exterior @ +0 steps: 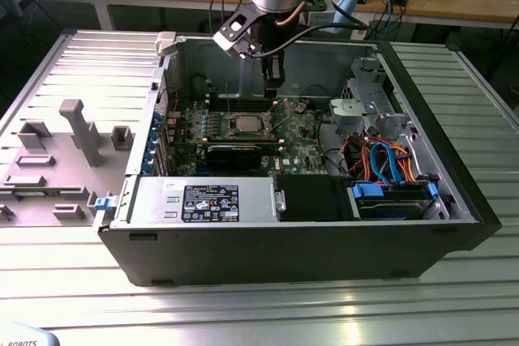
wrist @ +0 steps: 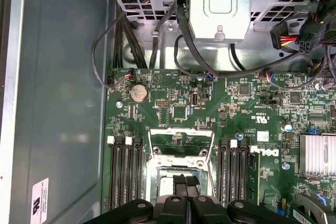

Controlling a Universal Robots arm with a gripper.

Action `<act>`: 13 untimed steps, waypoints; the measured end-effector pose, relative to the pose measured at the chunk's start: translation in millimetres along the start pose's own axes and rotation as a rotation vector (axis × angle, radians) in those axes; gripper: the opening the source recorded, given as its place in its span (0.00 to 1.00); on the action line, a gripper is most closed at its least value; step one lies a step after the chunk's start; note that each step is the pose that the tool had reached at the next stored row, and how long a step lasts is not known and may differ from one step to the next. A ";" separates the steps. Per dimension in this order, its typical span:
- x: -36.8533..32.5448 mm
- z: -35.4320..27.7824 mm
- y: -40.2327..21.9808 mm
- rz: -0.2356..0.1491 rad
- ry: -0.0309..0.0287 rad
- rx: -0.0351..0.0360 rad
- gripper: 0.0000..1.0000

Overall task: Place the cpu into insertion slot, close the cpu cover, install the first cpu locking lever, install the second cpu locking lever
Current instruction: 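Close the cpu cover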

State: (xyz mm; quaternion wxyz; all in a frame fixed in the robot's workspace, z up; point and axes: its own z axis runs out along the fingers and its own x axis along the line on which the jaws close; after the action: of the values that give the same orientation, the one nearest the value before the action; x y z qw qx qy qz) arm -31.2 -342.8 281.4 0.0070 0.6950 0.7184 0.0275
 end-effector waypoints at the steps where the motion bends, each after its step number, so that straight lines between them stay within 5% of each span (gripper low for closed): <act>1: 0.0 0.1 0.6 0.000 0.0001 0.0000 0.11; 13: -0.2 0.3 6.3 0.000 0.0001 0.0000 0.11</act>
State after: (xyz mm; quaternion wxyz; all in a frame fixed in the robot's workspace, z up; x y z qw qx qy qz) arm -24.9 -342.8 281.4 0.0070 0.6951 0.7184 0.0275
